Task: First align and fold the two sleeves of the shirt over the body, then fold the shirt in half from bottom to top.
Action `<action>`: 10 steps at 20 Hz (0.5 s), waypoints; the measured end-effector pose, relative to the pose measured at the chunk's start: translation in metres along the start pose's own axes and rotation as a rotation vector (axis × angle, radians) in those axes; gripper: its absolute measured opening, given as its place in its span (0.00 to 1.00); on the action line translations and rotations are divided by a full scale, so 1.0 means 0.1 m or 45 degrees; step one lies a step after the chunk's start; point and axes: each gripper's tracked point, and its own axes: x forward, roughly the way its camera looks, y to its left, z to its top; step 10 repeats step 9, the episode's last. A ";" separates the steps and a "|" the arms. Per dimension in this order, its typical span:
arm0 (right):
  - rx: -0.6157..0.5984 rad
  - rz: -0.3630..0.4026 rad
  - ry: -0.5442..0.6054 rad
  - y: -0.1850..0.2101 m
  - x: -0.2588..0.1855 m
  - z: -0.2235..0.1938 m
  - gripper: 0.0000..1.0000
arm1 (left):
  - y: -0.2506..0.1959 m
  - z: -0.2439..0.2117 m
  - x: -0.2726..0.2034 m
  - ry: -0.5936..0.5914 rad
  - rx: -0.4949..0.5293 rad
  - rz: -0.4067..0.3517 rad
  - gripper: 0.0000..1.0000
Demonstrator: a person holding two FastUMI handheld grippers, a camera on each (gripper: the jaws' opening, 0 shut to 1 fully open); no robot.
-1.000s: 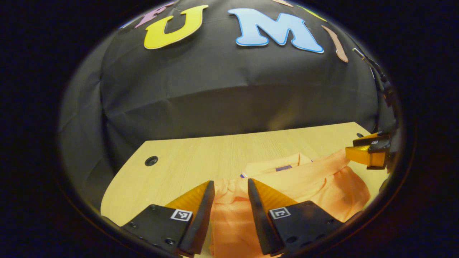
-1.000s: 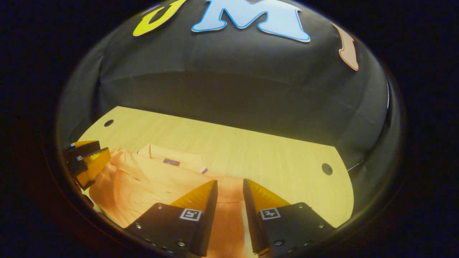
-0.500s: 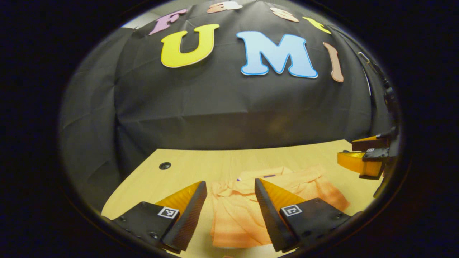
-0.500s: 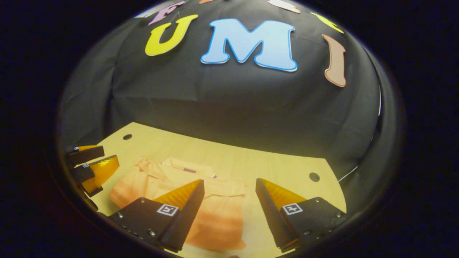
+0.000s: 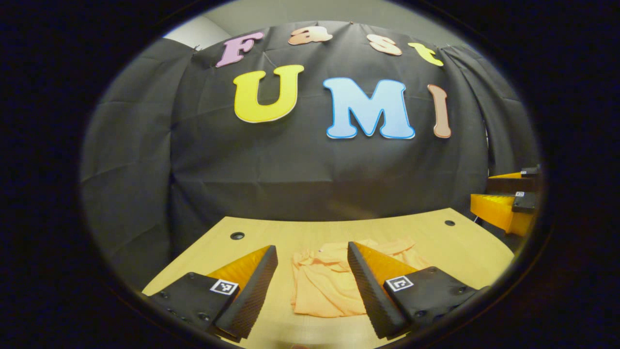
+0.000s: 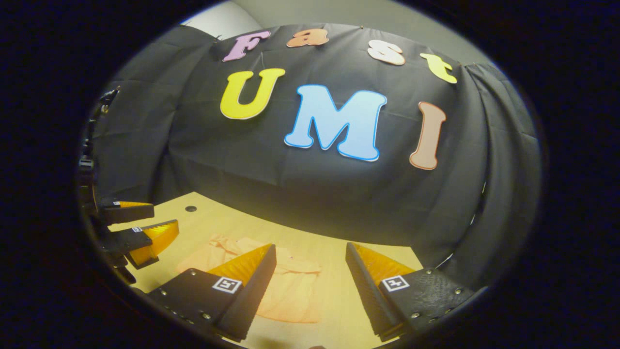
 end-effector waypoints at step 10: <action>0.048 -0.084 -0.021 0.16 -0.87 0.02 0.92 | 0.14 0.18 -0.68 -0.087 0.028 -0.041 0.92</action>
